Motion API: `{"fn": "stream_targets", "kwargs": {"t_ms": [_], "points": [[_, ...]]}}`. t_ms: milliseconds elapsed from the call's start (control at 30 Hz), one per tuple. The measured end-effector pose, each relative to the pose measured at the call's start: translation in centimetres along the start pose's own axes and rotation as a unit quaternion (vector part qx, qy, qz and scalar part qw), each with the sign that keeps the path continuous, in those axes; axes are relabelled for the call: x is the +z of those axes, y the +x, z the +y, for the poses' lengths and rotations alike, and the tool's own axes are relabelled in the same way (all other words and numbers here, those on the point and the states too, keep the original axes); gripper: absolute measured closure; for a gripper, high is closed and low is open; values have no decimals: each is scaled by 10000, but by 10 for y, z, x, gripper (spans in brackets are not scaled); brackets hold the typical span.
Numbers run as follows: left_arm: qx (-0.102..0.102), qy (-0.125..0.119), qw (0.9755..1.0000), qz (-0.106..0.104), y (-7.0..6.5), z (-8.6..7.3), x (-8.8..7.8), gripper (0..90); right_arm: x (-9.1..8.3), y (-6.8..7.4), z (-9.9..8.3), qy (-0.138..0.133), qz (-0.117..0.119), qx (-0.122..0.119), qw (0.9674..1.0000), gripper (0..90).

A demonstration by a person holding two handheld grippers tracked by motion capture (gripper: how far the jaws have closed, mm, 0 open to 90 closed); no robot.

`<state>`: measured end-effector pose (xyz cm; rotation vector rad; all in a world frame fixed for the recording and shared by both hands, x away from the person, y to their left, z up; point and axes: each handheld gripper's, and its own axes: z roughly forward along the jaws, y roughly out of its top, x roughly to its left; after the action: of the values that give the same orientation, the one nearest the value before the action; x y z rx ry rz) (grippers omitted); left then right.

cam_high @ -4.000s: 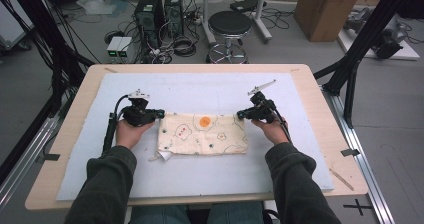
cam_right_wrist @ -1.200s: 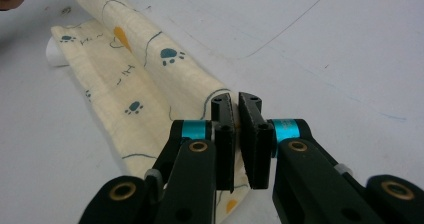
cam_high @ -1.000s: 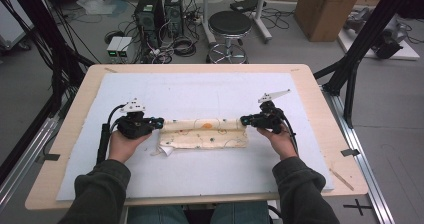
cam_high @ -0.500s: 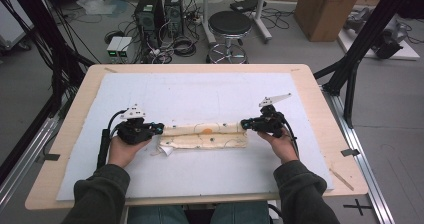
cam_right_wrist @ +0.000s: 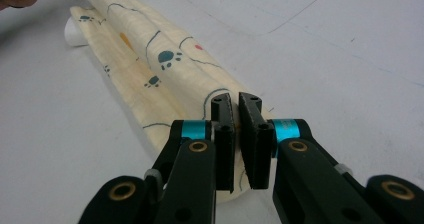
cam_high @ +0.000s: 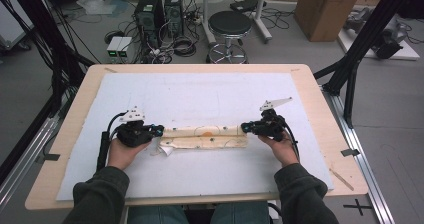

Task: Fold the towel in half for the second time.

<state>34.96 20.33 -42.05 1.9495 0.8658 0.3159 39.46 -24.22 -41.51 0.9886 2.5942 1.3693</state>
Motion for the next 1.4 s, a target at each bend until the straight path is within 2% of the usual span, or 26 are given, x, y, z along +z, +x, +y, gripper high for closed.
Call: {"fn": "stream_targets", "kwargs": {"t_ms": [333, 533, 733, 1000, 1400], "points": [[25, 16, 10000, 19, -3, -3, -2, 847, -3, 5, 0, -24, 21, -92, 10000, 850], [43, 62, 10000, 4, -6, -8, -1, 845, -2, 7, -7, 36, 27, -113, 9999, 849], [231, 199, 9995, 4, -11, -8, 1, 845, 0, 10, -15, 130, 9, -135, 9998, 848], [360, 338, 9988, 1, -14, -10, 1, 845, 1, 11, -20, 173, 7, -172, 9997, 848], [552, 521, 9971, 9, -20, -11, 3, 840, -2, 15, -29, 95, 24, -225, 9997, 844]]}}
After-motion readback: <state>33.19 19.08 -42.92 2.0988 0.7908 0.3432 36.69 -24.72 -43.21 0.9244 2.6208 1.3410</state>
